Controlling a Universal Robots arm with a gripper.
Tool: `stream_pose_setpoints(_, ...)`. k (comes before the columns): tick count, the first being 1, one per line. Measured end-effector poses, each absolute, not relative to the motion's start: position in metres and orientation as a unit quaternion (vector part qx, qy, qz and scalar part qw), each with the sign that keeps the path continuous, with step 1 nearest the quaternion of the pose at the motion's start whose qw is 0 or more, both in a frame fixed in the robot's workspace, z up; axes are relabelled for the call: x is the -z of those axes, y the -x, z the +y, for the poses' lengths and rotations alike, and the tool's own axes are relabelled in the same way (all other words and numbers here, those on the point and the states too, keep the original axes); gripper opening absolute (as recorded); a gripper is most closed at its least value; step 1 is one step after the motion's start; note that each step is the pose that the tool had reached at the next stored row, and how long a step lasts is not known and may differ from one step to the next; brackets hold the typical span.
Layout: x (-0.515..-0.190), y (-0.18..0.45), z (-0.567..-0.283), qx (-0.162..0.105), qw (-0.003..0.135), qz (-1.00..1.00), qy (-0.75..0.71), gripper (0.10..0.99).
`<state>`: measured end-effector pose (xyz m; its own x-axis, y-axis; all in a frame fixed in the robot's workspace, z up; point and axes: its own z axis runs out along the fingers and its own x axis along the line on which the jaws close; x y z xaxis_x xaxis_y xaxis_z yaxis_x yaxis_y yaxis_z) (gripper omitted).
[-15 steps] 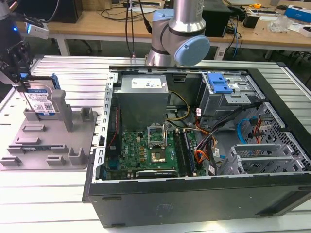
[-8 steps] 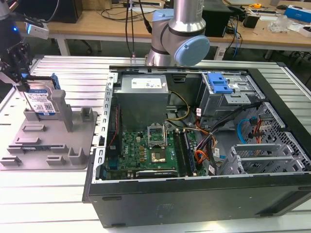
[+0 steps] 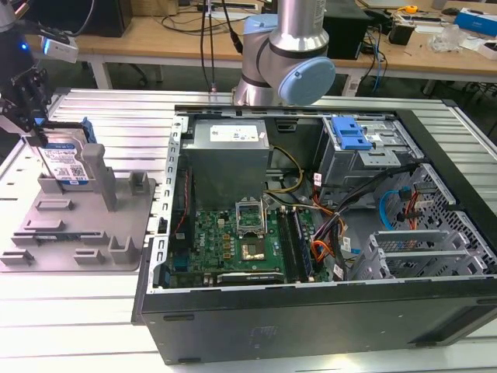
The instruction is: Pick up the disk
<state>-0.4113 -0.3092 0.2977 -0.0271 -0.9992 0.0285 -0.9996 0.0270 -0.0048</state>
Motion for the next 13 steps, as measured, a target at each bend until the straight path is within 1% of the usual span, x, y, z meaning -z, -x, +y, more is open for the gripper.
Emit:
stream_pose_setpoints(8,-0.2977,0.4113,-0.3093,-0.012,0.008,-0.717,-0.697,0.369)
stream_pose_setpoints(13,-0.3032,0.4113,-0.3101,-0.012,0.008,-0.717,-0.697,0.369)
